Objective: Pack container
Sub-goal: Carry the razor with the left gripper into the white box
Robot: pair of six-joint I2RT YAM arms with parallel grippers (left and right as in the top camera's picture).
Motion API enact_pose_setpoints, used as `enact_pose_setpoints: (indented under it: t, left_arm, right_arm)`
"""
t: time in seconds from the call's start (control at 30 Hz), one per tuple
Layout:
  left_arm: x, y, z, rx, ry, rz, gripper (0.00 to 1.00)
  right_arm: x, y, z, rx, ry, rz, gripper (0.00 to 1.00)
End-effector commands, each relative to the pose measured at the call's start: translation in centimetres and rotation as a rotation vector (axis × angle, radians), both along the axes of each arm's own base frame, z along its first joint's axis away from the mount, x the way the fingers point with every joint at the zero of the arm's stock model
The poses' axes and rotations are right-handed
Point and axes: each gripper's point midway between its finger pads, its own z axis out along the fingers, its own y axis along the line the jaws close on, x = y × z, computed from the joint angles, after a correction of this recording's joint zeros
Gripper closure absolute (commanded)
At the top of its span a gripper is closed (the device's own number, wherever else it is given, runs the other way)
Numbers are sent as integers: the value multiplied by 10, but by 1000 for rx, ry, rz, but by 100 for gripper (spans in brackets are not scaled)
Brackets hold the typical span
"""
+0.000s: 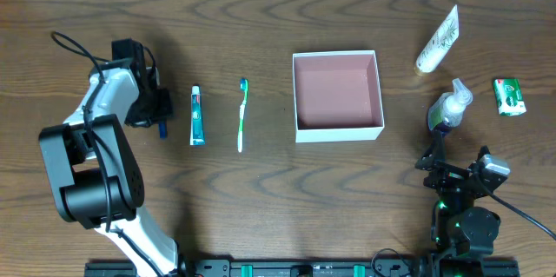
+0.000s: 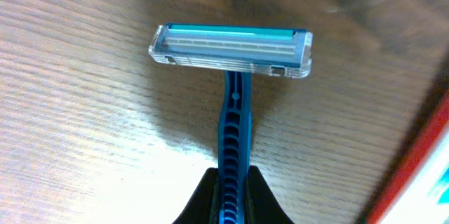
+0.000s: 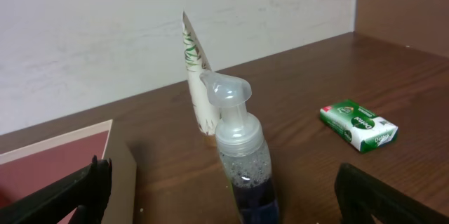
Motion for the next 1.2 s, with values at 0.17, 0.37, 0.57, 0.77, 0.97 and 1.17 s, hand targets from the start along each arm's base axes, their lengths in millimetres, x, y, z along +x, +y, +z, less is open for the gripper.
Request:
enact_pose_setpoints:
  t: [0.17, 0.37, 0.57, 0.77, 0.97, 1.17]
  left_arm:
    - [69, -58, 136, -52, -343, -62, 94]
    - [94, -161, 217, -147, -558, -160, 94]
    - [77, -254, 227, -256, -576, -244, 94]
    - [55, -313, 203, -296, -502, -322, 94]
    - [34, -357, 163, -297, -403, -389, 94]
    - [24, -365, 127, -272, -300, -370, 94]
  right_arm:
    - [0, 3, -1, -16, 4, 10, 1]
    - [0, 3, -1, -16, 4, 10, 1]
    - [0, 3, -1, -16, 4, 10, 1]
    - [0, 3, -1, -16, 4, 10, 1]
    - [0, 3, -1, -16, 4, 10, 1]
    - [0, 3, -1, -16, 4, 10, 1]
